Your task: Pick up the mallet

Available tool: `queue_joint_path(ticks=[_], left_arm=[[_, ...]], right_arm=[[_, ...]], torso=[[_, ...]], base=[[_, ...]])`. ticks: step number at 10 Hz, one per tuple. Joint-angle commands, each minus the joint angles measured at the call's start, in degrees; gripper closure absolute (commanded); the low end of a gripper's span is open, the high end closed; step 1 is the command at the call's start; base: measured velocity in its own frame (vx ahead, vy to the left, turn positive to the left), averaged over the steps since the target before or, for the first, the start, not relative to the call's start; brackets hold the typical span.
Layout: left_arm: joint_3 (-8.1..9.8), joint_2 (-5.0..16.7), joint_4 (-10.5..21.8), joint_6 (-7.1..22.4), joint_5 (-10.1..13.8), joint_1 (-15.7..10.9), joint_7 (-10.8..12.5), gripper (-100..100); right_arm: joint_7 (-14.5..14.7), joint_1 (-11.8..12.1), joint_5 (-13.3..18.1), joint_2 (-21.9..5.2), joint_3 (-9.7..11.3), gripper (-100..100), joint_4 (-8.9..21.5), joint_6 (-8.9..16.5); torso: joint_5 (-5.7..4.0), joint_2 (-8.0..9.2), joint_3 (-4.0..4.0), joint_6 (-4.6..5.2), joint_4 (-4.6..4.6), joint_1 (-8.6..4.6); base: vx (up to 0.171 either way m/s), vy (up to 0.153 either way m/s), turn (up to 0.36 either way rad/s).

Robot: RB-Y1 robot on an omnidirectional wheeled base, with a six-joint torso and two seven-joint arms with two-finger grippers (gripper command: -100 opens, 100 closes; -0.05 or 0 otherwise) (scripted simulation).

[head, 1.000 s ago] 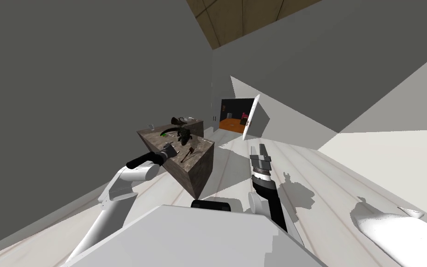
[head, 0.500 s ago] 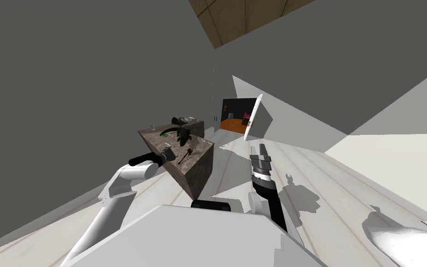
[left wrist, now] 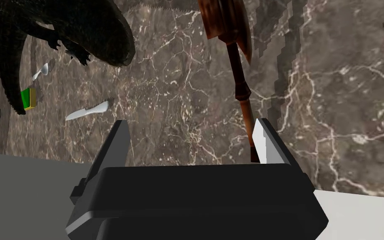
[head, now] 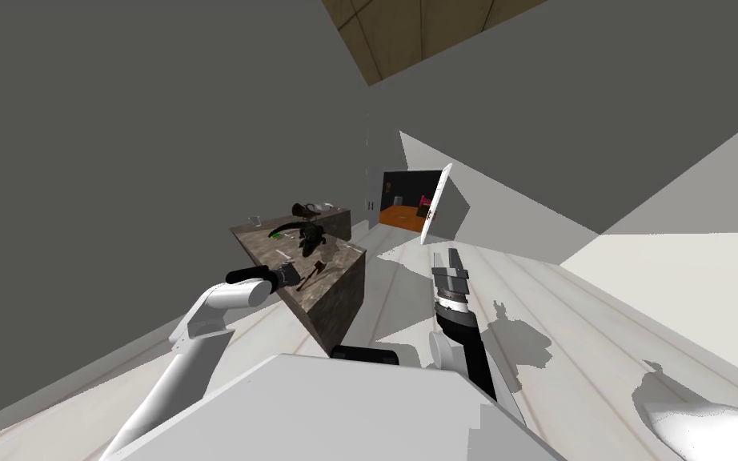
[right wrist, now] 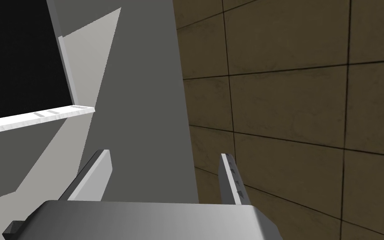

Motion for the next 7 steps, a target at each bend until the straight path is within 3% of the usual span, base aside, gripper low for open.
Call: queue_joint_path(ticks=[1,7], left_arm=[[0.48,0.5,1.1,2.6,0.6,-0.3,0.7,-100],[2.43,1.9,6.4,11.7,2.5,-0.8,4.7,-100]], right_arm=[[0.0,0.0,0.0,0.0,0.0,0,0.0,0.0],[0.0,0.0,0.0,0.0,0.0,0,0.0,0.0]], torso=[[0.0,0.0,0.0,0.0,0.0,0.0],[0.01,0.13,0.07,0.0,0.03,0.06]], base=[[0.093,-0.048,0.017],[0.083,-0.044,0.02]])
